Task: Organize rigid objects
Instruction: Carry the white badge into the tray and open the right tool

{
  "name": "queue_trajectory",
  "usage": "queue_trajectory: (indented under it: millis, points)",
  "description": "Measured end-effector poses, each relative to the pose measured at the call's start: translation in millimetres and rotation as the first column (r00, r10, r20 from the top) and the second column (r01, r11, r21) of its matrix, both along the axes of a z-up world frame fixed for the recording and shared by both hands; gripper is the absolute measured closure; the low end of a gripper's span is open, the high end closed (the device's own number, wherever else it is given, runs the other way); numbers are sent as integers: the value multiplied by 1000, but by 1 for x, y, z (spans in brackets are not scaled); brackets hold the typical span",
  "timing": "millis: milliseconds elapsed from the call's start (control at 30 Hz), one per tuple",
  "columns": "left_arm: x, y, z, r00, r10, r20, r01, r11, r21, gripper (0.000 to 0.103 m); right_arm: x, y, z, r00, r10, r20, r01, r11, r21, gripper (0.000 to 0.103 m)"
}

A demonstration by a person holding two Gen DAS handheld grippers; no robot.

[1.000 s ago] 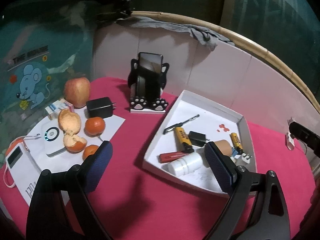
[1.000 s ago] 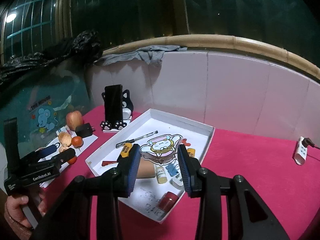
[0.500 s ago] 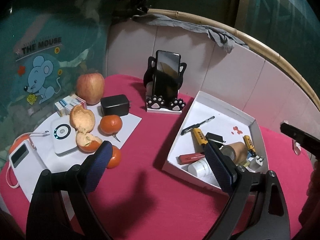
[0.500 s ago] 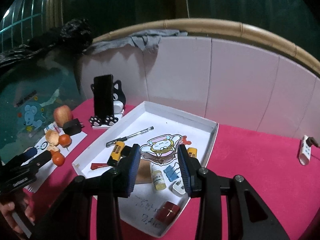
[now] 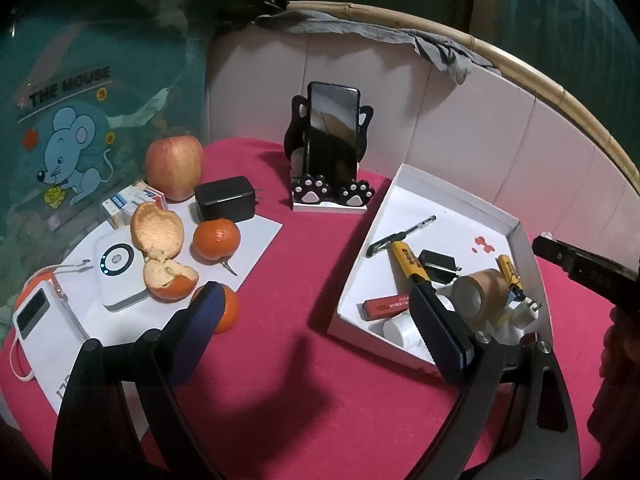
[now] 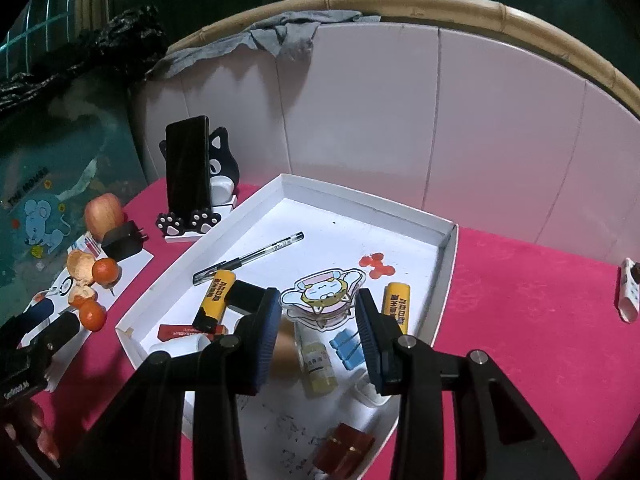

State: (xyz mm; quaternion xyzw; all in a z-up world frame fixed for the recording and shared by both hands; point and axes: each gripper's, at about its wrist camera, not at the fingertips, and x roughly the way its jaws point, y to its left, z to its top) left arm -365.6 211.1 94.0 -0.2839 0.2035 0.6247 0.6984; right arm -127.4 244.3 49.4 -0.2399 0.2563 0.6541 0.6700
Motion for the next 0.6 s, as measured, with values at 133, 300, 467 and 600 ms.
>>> queue_trajectory:
  millis: [133, 300, 467, 600]
  points:
    - [2, 1, -1, 1000, -4, -7, 4, 1000, -2, 9, -2, 3, -3, 1000, 4, -4, -4, 1000, -4, 65]
    - [4, 2, -3, 1000, -8, -9, 8, 1000, -7, 9, -3, 5, -4, 1000, 0, -4, 0, 1000, -7, 65]
    - [8, 3, -5, 1000, -17, -14, 17, 1000, -12, 9, -2, 12, -9, 1000, -12, -10, 12, 1000, -24, 65]
    - [9, 2, -4, 1000, -20, -19, 20, 1000, -11, 9, -2, 16, -12, 1000, -26, -4, 26, 999, -24, 65]
